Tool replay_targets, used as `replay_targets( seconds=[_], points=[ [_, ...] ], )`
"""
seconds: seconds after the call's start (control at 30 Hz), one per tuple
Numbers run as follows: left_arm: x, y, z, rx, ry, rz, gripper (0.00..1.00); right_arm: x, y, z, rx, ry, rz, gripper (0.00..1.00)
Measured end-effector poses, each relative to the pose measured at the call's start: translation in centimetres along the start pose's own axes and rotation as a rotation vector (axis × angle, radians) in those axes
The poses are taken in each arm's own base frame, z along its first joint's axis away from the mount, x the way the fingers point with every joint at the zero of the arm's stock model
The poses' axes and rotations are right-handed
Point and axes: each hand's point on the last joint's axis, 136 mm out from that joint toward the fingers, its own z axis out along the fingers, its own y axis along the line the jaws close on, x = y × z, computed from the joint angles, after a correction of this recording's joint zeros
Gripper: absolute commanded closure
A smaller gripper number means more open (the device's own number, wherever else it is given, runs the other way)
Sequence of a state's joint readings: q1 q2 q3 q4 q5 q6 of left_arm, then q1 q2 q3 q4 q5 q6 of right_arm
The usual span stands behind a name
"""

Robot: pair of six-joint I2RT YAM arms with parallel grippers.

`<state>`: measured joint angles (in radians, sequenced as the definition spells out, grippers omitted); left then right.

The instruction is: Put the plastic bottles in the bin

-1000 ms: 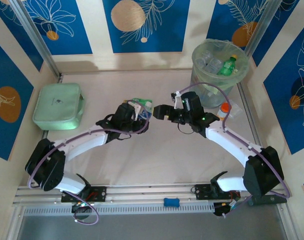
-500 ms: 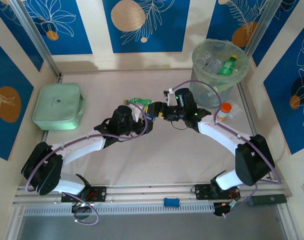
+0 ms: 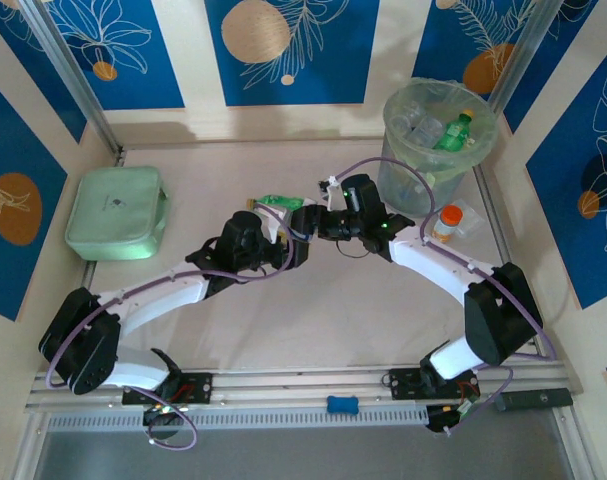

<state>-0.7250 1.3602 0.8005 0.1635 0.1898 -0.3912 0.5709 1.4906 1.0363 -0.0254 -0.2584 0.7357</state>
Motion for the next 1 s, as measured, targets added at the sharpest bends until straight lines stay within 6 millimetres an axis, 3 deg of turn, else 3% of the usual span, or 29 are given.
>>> replay_targets(
  seconds=[0.13,0.23,0.37,0.5,0.73,1.0],
  points=[
    [-0.1,-0.2,-0.5,0.004,-0.017,-0.008,0.04,-0.1,-0.3,-0.1,0.026,-0.002,-0.013,0.46],
    [-0.4,-0.1,-1.3,-0.009,-0.044,-0.012,0.01,-1.2,-0.7,-0.7,0.063,-0.021,-0.028,0.46],
    [-1.4,0.2,-2.4,-0.043,-0.093,-0.009,0.01,-4.4,-1.4,-2.6,0.109,-0.09,-0.053,0.46],
    [-1.7,1.2,-3.0,-0.102,-0.123,-0.019,0.01,-9.0,-1.4,-6.2,0.147,-0.196,-0.09,0.46],
    [-0.1,3.9,-3.1,-0.226,-0.118,-0.073,0.01,-18.1,0.7,-14.9,0.172,-0.459,-0.174,0.46],
    [2.0,6.1,-3.2,-0.305,-0.122,-0.127,0.01,-25.7,1.2,-23.4,0.248,-0.739,-0.222,0.47]
  ],
)
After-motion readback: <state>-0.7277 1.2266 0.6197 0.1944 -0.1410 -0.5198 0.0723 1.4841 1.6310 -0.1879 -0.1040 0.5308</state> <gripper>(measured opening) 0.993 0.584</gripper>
